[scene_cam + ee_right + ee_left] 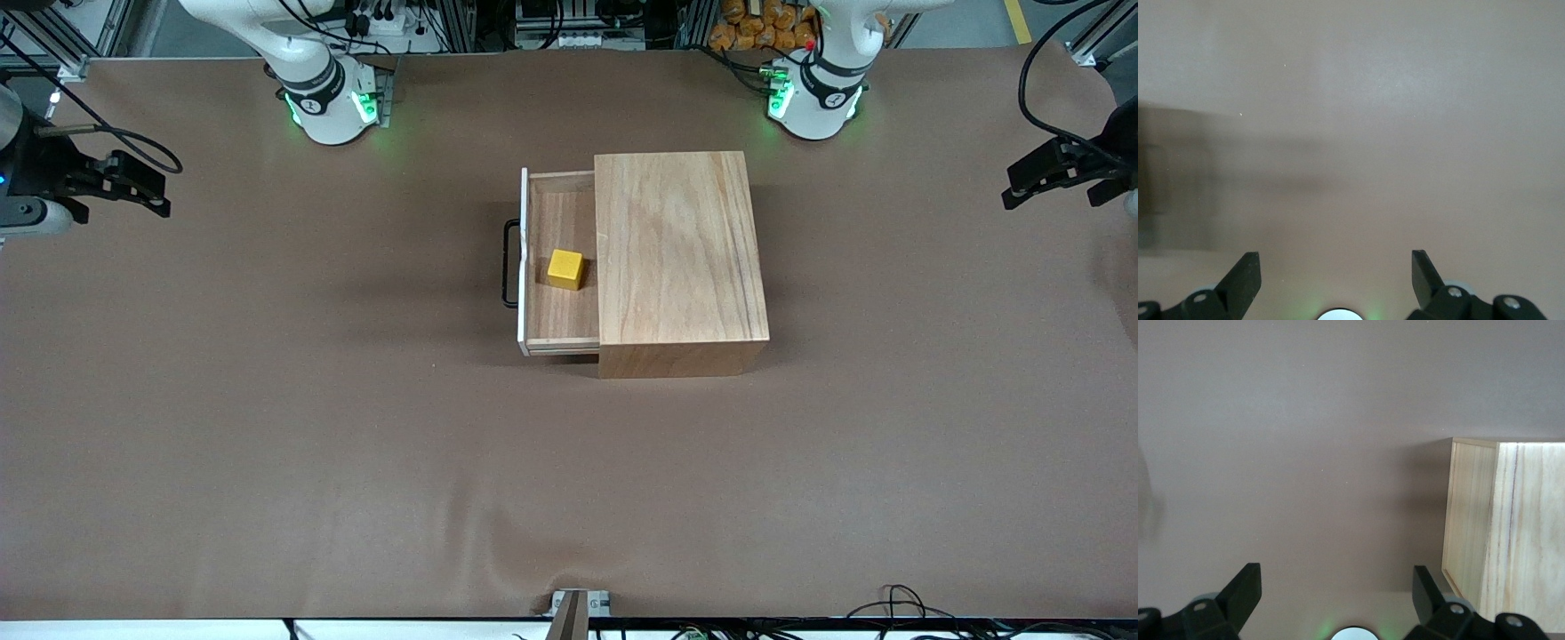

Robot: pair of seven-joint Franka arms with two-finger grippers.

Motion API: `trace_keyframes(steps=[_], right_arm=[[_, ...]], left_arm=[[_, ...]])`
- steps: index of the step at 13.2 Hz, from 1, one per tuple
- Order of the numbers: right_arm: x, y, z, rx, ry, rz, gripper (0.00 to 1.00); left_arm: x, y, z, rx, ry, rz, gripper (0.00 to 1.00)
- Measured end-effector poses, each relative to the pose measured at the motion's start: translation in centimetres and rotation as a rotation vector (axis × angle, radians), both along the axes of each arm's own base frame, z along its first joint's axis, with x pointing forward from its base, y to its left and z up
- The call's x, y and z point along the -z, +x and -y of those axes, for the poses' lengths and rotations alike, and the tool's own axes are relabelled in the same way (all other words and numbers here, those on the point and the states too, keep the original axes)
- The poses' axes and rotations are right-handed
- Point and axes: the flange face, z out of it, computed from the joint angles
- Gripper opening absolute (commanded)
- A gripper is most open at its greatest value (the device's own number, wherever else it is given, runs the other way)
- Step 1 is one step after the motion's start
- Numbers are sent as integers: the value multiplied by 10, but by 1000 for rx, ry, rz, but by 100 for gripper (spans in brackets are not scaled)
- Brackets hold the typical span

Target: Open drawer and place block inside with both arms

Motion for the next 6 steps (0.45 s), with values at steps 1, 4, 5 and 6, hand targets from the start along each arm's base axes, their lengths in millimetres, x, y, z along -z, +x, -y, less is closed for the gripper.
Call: trace_keyframes(steps=[1, 4, 5, 6], right_arm=[[0, 0, 6, 12, 7, -1, 100], [1, 0, 21, 43, 21, -7, 100], [1, 0, 21, 44, 24, -8, 100], [2, -1, 20, 43, 25, -9, 100]], left_arm=[[0, 0, 0, 4, 0, -1, 100], [2, 0, -2, 9, -1, -3, 100], [2, 0, -2, 9, -1, -4, 100], [3, 1, -3, 8, -1, -5, 100]])
